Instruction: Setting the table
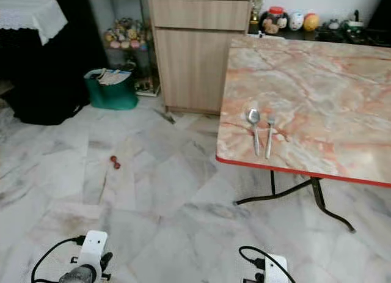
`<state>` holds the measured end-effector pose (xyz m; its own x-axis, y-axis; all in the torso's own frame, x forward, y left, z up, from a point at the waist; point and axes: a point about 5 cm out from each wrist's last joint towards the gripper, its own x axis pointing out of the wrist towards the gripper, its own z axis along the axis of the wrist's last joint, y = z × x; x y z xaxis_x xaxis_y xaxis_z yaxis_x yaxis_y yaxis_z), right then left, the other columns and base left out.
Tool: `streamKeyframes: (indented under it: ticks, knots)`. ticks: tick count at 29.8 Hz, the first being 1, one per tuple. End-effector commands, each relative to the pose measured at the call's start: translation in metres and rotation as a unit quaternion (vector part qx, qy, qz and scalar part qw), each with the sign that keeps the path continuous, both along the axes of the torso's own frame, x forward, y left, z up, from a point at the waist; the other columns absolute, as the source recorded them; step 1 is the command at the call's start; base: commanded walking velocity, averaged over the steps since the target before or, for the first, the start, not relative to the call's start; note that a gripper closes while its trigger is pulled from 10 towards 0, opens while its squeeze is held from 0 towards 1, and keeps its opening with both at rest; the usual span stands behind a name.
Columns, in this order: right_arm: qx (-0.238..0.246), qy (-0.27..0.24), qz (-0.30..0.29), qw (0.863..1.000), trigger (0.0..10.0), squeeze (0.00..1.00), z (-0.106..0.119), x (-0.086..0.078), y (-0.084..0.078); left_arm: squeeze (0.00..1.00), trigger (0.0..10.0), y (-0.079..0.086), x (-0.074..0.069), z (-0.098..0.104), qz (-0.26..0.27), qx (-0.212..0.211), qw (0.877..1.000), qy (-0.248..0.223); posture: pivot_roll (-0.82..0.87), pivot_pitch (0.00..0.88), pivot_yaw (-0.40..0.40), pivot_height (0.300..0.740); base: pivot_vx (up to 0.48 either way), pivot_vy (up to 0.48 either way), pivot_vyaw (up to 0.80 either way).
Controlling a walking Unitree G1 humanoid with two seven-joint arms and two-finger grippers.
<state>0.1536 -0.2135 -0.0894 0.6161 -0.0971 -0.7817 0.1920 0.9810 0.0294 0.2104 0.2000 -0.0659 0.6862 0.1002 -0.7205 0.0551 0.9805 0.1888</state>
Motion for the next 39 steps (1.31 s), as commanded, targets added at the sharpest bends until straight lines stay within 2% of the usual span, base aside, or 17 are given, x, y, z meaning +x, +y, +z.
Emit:
streamKeyframes:
  ticks: [1,6,12,17,31,32,33,34,35,36,39]
  knots:
    - [-0.007,-0.022,-0.023,0.999,10.0,0.0,0.002,-0.001,-0.002,0.0,10.0,0.004,-0.006,-0.002,0.003,0.002,1.0,0.005,0.06,0.0,-0.025,0.74,0.0,0.0,0.0]
    - [-0.014,-0.055,-0.061,0.997,10.0,0.0,0.005,0.001,-0.005,0.0,10.0,0.003,-0.006,-0.003,0.002,0.002,1.0,0.006,0.04,0.0,-0.031,0.74,0.0,0.0,0.0]
    - [-0.012,-0.083,-0.061,0.995,10.0,0.0,0.009,0.004,-0.006,0.0,10.0,0.001,-0.006,-0.003,0.002,0.0,1.0,0.003,0.03,0.004,-0.04,0.74,0.0,0.0,0.0]
    - [-0.017,-0.092,-0.044,0.995,10.0,0.0,0.01,0.005,-0.006,0.0,10.0,0.001,-0.006,-0.003,0.002,0.0,1.0,0.002,0.04,0.001,-0.043,0.74,0.0,0.0,0.0]
    - [-0.022,-0.109,-0.053,0.992,10.0,0.0,0.012,0.005,-0.006,0.0,10.0,0.002,-0.005,-0.002,0.003,0.004,1.0,0.0,0.05,0.0,-0.046,0.74,0.0,0.0,0.0]
    - [-0.056,-0.192,-0.044,0.979,10.0,0.0,0.03,0.019,-0.008,0.0,10.0,0.002,-0.005,-0.002,0.002,0.005,1.0,0.0,0.05,0.0,-0.044,0.74,0.0,0.0,0.0]
    - [-0.085,-0.268,-0.033,0.959,10.0,0.0,0.055,0.029,-0.008,0.0,10.0,0.002,-0.005,-0.002,0.001,0.005,1.0,0.0,0.04,0.0,-0.04,0.74,0.0,0.0,0.0]
    - [-0.085,-0.268,-0.033,0.959,10.0,0.0,0.055,0.029,-0.008,0.0,10.0,0.002,-0.005,-0.002,0.001,0.005,1.0,0.0,0.04,0.0,-0.04,0.74,0.0,0.0,0.0]
    - [-0.103,-0.32,-0.031,0.941,10.0,0.0,0.076,0.033,-0.005,0.0,10.0,0.002,-0.005,-0.002,0.0,0.006,1.0,0.0,0.04,0.0,-0.038,0.74,0.0,0.0,0.0]
    - [-0.117,-0.352,-0.032,0.928,10.0,0.0,0.092,0.034,-0.004,0.0,10.0,0.002,-0.005,-0.002,-0.001,0.007,1.0,0.0,0.04,0.0,-0.038,0.74,0.0,0.0,0.0]
    - [-0.12,-0.377,-0.039,0.918,10.0,0.0,0.105,0.037,-0.003,0.0,10.0,0.002,-0.004,-0.001,-0.004,0.008,1.0,-0.001,0.04,0.0,-0.036,0.74,0.0,0.0,0.0]
